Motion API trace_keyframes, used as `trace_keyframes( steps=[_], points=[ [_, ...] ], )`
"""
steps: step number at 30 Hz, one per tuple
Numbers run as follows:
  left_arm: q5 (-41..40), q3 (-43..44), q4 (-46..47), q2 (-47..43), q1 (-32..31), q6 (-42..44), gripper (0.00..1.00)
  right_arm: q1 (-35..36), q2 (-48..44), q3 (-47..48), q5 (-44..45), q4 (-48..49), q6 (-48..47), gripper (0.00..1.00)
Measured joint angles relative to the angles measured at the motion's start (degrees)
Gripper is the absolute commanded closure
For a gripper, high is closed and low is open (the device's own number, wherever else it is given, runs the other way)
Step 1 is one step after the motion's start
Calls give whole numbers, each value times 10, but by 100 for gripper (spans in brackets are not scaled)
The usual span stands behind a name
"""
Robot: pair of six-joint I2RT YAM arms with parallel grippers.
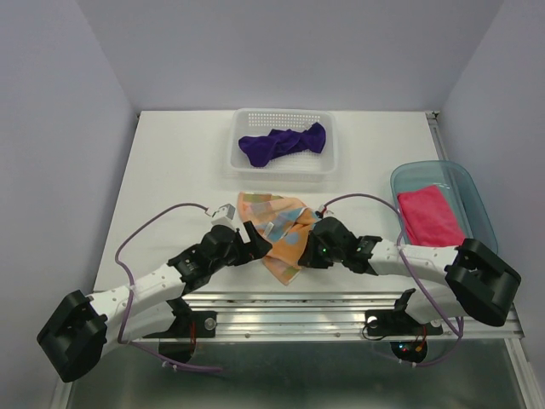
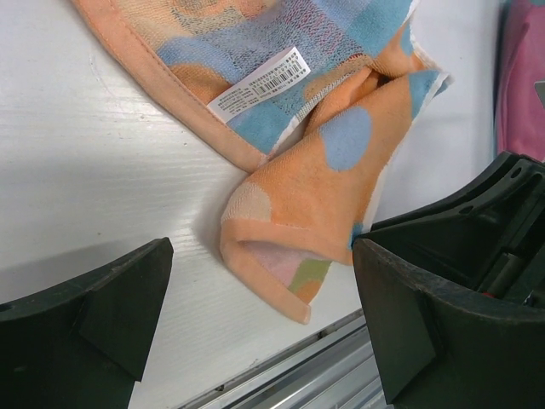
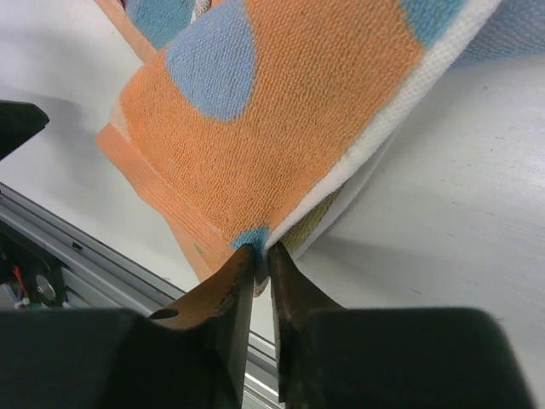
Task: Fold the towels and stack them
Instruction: Flatten out the crumpled towel
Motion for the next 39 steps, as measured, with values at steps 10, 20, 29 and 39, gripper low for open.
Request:
trace_keyframes(
  steps=[10,20,29,39],
  points=[
    [4,-16,4,-5,-7,-11,1,2,-35,0,23,-32,1,99],
    [-13,-36,18,2,-129,-40,1,2,-157,0,121,-48,7,99],
    [-101,43,17,142,-235,-90,1,2,-206,0,208,-45,26,99],
    [-183,180,-59,297,-255,-134,26,2,-215,0,250,-43,35,99]
  ],
)
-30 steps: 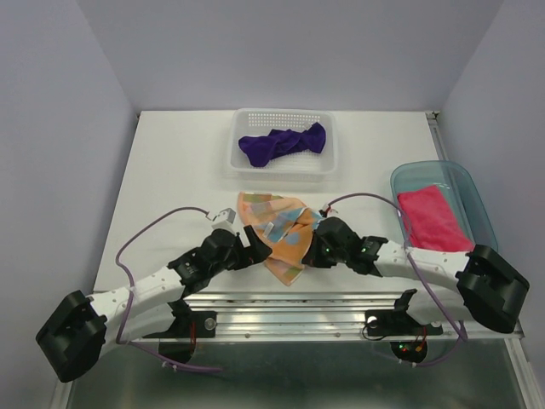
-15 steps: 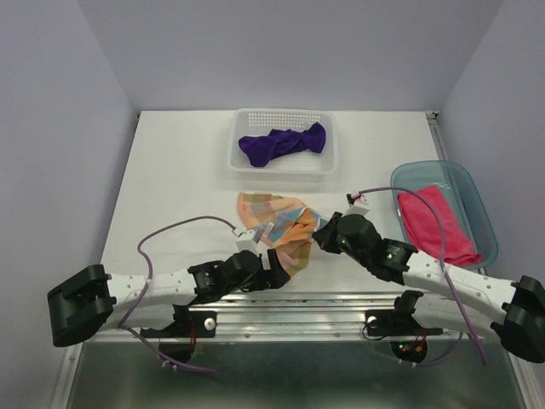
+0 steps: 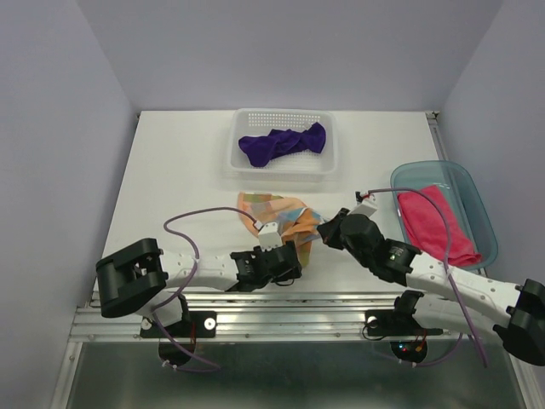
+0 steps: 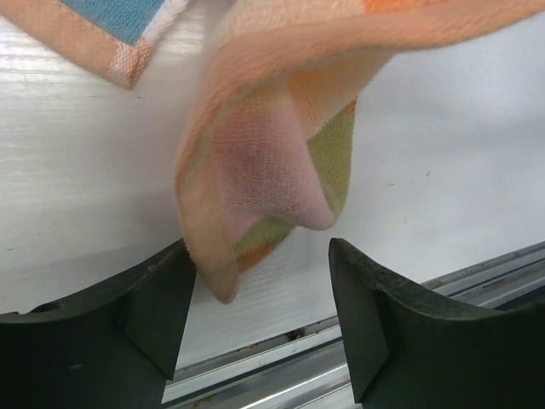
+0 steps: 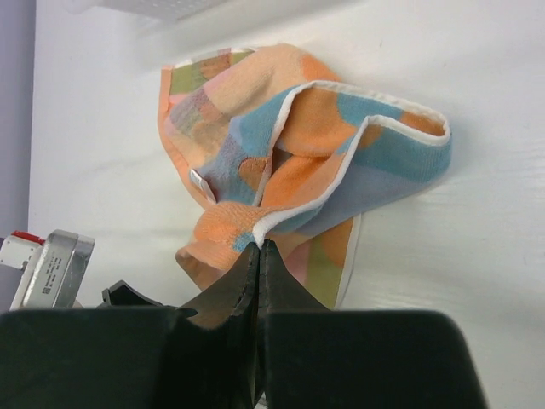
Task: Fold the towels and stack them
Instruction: Flatten out the crumpled towel
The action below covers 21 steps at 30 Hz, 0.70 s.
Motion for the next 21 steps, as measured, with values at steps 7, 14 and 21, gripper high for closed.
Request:
trace_keyframes(
  steps=[7,14,21],
  points=[
    [-14,-4,-16,-6,-12,-18,32,0,-11,0,27,-1,0,99],
    [-31,-4,-30,-6,-15,-11,51,0,-9,0,26,0,-1,99],
    [-50,-3,-63,-9,-15,2,100,0,-8,0,26,0,-3,99]
  ],
)
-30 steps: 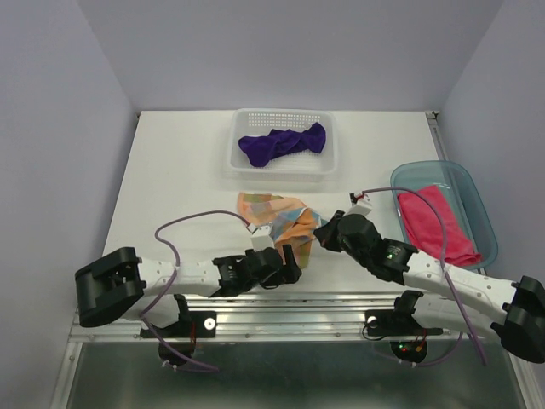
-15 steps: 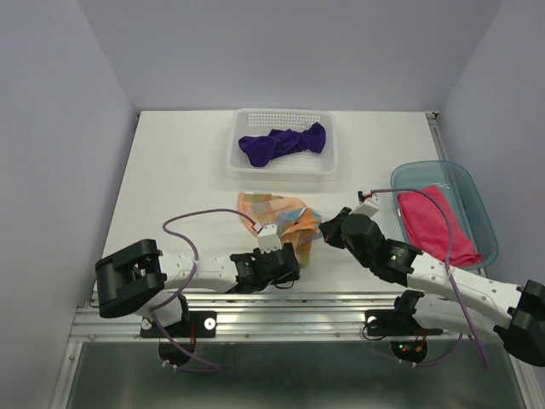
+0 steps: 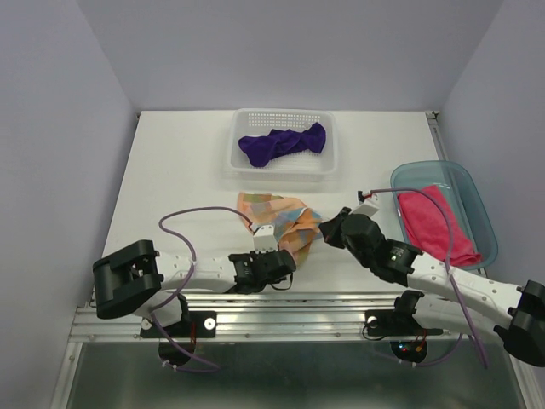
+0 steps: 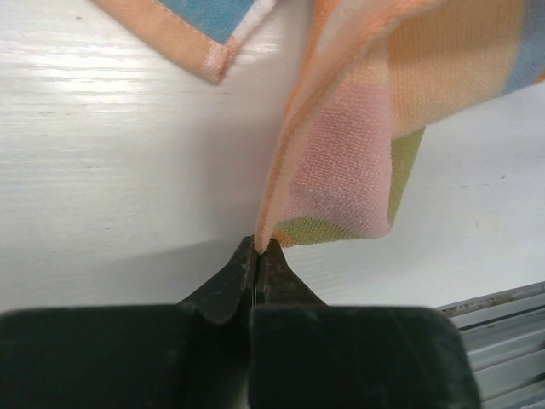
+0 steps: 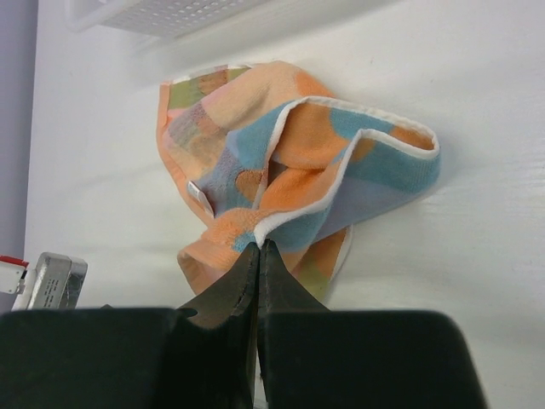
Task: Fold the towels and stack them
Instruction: Flatten out the crumpled towel
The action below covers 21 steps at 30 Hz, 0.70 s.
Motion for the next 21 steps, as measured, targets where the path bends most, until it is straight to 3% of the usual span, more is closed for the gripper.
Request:
trace_keyframes(
  steps=[8,14,17,21],
  points=[
    [-71,53,-122,-49,0,4,100,0,-18,0,0,16,-26,99],
    [-195,252,-285,-81,0,27,100,0,-41,11,-31,129,-131,99],
    [-247,338,-309,-122,-1,103,100,0,-41,43,-55,185,-193,99],
    [-246,418,-252,-206,-2,291,100,0,-35,159,-85,219,-278,99]
  ],
)
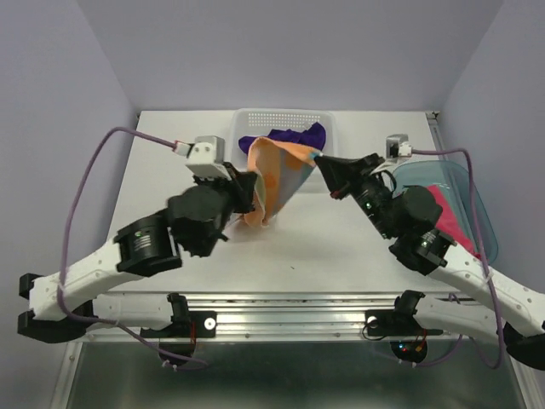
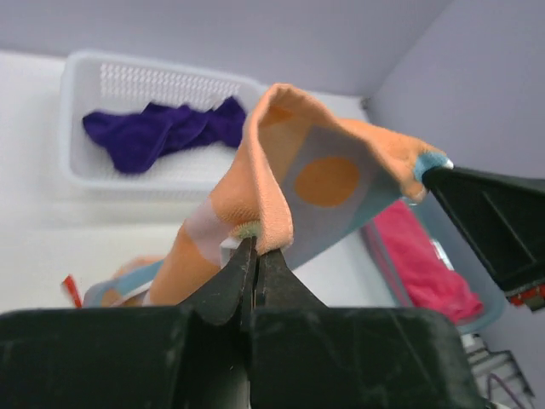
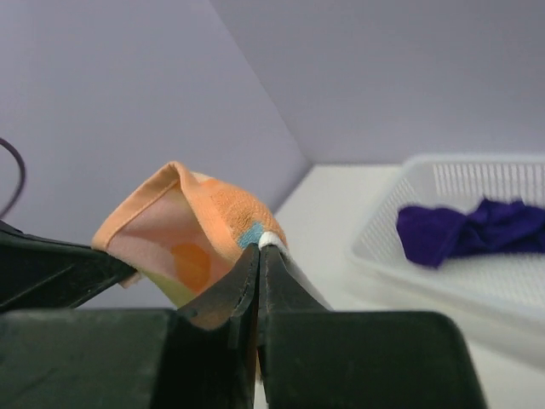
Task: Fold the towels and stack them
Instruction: Flatten out the crumpled towel
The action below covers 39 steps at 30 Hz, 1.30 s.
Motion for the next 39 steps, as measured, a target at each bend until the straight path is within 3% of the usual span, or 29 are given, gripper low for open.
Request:
trace_keyframes(
  steps=[6,13,17,20,25,27,32,34,39],
  points=[
    [155,73,106,-126,0,226,100,0,22,186,-53,19,-71,99],
    [276,201,99,-103,0,314,100,4,57,308,-141,-28,-90,99],
    [268,228,83,-58,0,329,100,4,71,352,-145,-68,-101,99],
    [214,225,73,-34,0,328,100,4,68,354,-128,-86,-109,99],
    [70,196,77,-2,9,322,100,3,88,354,-15,-112,-124,99],
    [48,174,80,12,50,319,100,3,101,353,33,-112,-130,99],
    [95,132,82,56,228,299,100,-2,144,322,126,-110,-160,99],
    [114,132,84,77,258,297,100,-7,161,322,140,-113,-170,99],
    [198,132,99,80,262,298,100,-12,161,322,143,-121,-176,99]
  ],
)
